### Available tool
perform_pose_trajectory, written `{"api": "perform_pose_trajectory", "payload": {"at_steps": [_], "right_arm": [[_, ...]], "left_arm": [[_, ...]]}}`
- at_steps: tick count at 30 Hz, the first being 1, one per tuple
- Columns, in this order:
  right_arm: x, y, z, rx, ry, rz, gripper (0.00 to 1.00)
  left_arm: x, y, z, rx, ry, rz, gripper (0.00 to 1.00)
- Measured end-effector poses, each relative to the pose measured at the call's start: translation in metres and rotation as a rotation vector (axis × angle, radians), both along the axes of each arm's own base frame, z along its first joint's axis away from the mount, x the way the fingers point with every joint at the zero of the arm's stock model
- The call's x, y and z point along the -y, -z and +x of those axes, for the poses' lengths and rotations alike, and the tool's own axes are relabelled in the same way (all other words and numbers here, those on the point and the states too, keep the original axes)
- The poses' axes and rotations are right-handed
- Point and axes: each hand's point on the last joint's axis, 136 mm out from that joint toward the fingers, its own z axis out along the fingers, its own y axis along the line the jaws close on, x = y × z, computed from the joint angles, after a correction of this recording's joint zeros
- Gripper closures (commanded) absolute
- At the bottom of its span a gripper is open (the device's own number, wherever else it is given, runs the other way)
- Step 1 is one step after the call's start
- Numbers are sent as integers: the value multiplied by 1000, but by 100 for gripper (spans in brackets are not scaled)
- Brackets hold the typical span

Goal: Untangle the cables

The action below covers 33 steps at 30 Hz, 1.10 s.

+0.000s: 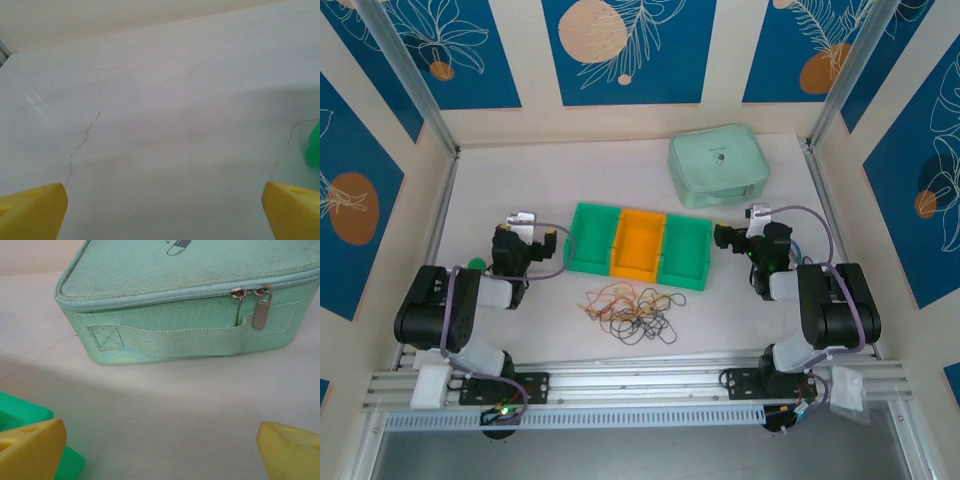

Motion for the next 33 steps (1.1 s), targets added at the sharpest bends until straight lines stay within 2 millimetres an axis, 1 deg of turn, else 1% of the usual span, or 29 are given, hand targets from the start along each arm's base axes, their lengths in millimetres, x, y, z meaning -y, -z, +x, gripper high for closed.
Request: {"api": "perform_pose_trajectory", "payload": {"at_steps": [24, 27, 31, 33], "right_arm": [[6, 0, 0, -7, -3, 27, 1], [7, -1, 0, -7, -4, 39, 5], [14, -1, -2, -30, 24, 59, 10], [17, -8, -3, -56, 41, 70, 12]], "left_arm": [[0, 0, 0, 0, 0, 0, 1], [0, 0, 0, 0, 0, 0, 1], [-1, 2, 0, -9, 0, -13, 0], [-5, 4, -1, -27, -23, -20, 1]]}}
